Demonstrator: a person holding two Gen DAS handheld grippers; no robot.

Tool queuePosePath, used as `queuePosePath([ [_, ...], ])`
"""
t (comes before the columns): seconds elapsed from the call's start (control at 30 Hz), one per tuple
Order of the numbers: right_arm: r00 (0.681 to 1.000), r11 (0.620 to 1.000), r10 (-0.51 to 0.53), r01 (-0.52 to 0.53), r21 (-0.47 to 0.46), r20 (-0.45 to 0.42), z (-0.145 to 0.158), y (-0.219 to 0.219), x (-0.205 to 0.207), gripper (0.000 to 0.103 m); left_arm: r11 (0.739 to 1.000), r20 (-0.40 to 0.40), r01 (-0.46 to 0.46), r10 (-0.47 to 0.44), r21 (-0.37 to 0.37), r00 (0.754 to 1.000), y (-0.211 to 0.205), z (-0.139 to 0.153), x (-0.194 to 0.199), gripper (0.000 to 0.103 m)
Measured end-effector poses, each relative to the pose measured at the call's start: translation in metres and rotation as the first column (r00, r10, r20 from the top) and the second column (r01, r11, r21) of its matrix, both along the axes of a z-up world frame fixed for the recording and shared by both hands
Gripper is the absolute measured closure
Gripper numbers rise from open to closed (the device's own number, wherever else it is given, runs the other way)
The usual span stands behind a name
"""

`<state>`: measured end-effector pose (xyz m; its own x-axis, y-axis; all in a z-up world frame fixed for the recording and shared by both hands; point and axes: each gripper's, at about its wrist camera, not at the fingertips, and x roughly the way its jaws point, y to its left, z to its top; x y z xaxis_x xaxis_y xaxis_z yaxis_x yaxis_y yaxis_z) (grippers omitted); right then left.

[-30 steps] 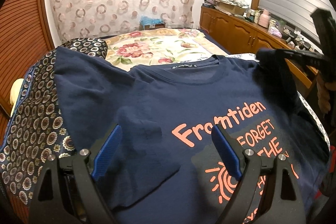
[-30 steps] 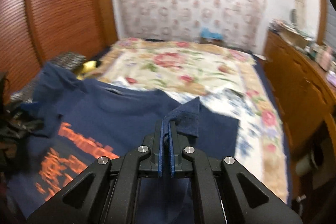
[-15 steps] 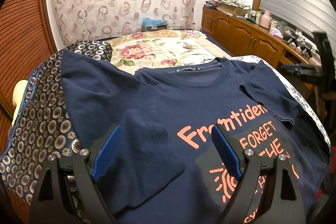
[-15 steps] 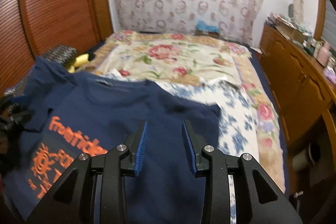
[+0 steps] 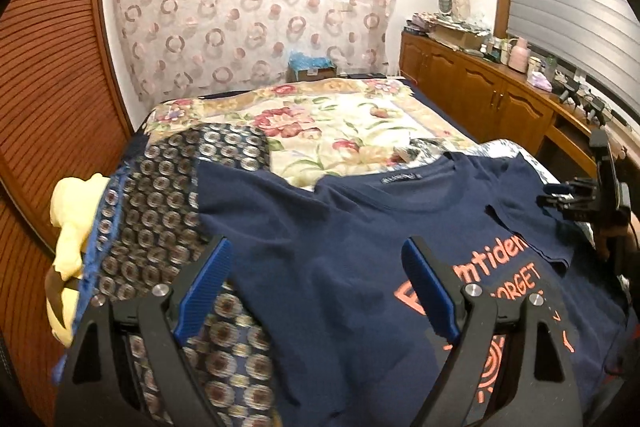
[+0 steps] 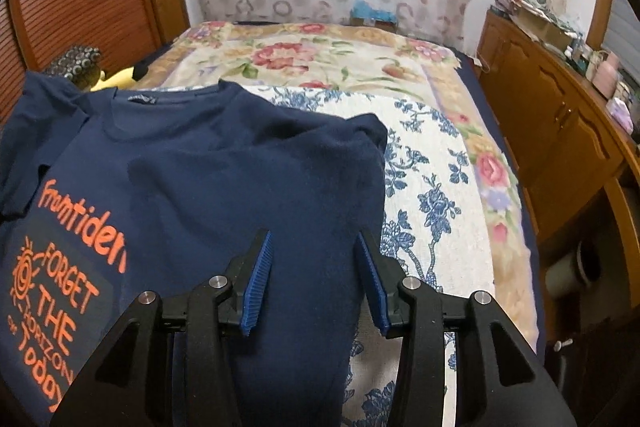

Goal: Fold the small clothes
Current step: 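Move the left tool to the side edge of the shirt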

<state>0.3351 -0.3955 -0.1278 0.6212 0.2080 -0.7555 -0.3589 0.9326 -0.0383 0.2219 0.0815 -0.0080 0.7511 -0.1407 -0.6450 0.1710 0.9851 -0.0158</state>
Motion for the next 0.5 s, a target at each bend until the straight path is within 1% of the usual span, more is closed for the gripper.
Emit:
queuePosePath([
  [0.13, 1.0, 1.0, -0.005, 0.005, -0.014, 0.009, -0.001, 0.001, 0.0, 0.057, 1.0, -0.009, -0.023, 0.023, 0.003, 1.0, 0.017, 0.005, 0.011, 0.024],
  [0.2, 1.0, 1.0, -0.006, 0.006, -0.023, 0.011, -0.002, 0.003, 0.001, 0.054, 1.0, -0.023, -0.025, 0.025, -0.003, 0.999, 0.025, 0.007, 0.02, 0.033],
  [0.27, 1.0, 0.999, -0.01, 0.011, -0.03, 0.014, -0.003, 0.004, 0.0, 0.052, 1.0, -0.036, -0.03, 0.03, 0.0, 0.999, 0.029, 0.006, 0.027, 0.038],
  [0.33, 1.0, 1.0, -0.018, 0.018, -0.023, 0.008, -0.003, 0.002, 0.001, 0.049, 0.999, -0.048, -0.035, 0.035, 0.011, 0.998, 0.033, 0.004, 0.035, 0.039],
  [0.4, 1.0, 0.999, -0.03, 0.03, -0.011, -0.002, -0.003, -0.001, 0.004, 0.043, 0.999, -0.06, -0.042, 0.043, 0.023, 0.997, 0.036, 0.003, 0.043, 0.04],
  [0.5, 0.999, 0.999, -0.039, 0.04, 0.033, -0.029, -0.005, -0.009, 0.008, 0.04, 0.998, -0.077, -0.054, 0.057, 0.038, 0.995, 0.04, 0.001, 0.056, 0.04],
])
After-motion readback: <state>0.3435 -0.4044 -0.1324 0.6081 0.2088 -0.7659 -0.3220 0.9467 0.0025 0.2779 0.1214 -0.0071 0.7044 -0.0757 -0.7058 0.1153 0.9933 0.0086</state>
